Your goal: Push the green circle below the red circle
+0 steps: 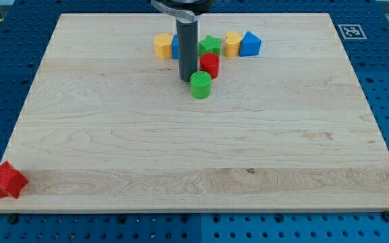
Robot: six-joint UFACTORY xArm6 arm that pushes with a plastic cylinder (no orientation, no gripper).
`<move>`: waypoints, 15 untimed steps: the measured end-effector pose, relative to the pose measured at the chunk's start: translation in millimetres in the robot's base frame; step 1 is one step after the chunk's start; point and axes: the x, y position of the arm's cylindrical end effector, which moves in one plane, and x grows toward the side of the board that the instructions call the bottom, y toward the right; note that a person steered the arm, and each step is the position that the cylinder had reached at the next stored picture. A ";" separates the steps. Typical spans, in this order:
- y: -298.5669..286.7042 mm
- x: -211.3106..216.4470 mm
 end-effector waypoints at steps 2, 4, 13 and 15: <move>13.7 0.2; 3.4 0.1; -4.0 55.6; -22.1 79.8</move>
